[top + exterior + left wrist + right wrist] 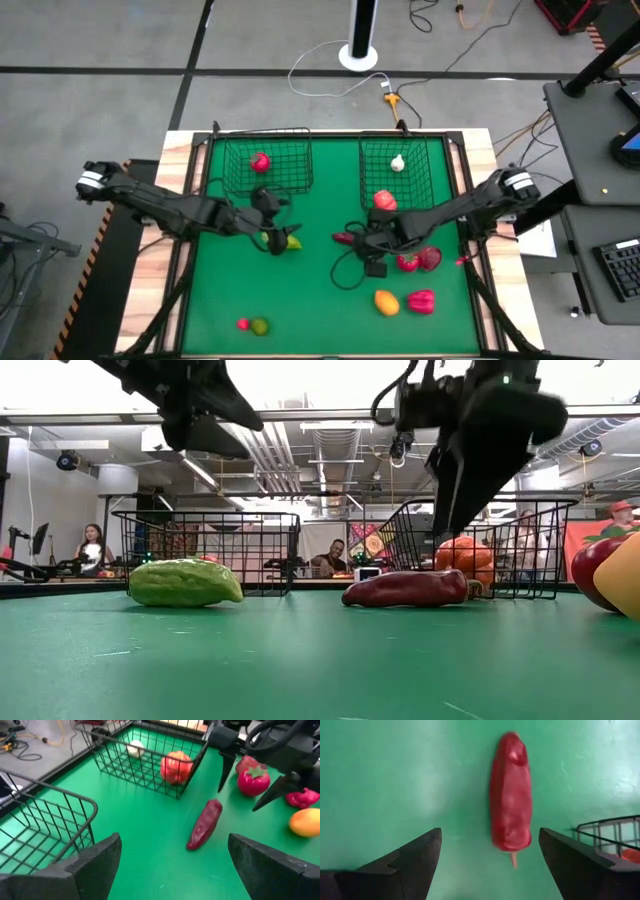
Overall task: Sort produce into baskets
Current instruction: Put the dark red chili pepper into the right wire basket
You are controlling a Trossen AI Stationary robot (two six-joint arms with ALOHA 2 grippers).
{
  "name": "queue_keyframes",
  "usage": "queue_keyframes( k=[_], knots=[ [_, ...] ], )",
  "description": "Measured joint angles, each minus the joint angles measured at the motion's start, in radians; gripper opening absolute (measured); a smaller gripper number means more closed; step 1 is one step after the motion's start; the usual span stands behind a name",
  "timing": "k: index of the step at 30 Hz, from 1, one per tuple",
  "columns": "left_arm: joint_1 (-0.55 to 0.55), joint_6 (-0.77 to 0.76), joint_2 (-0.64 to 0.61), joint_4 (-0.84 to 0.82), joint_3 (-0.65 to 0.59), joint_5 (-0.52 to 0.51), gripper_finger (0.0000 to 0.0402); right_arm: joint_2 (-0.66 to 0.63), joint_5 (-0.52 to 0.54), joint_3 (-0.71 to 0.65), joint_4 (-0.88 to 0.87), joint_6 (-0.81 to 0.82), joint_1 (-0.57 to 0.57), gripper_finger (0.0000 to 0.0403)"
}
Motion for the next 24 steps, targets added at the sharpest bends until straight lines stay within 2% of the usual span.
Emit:
queue_keyframes(
  k=[6, 14, 19, 24],
  knots=[
    [-0.002, -0.024, 0.043, 0.000, 0.000, 0.000, 0.0346, 0.087, 0.078, 0.000, -0.002, 0.008, -0.002, 0.0325],
    [-0.004, -0.023, 0.060, 0.020, 0.002, -0.001, 0.0346, 0.161, 0.086, 0.000, 0.016, 0.027, -0.010, 0.0320],
    [-0.004, -0.018, 0.058, 0.025, 0.002, -0.001, 0.0346, 0.178, 0.084, 0.000, 0.024, 0.027, -0.010, 0.0280],
    [-0.004, -0.014, 0.058, 0.024, 0.002, -0.002, 0.0346, 0.175, 0.075, 0.000, 0.027, 0.029, -0.010, 0.0211]
  ],
)
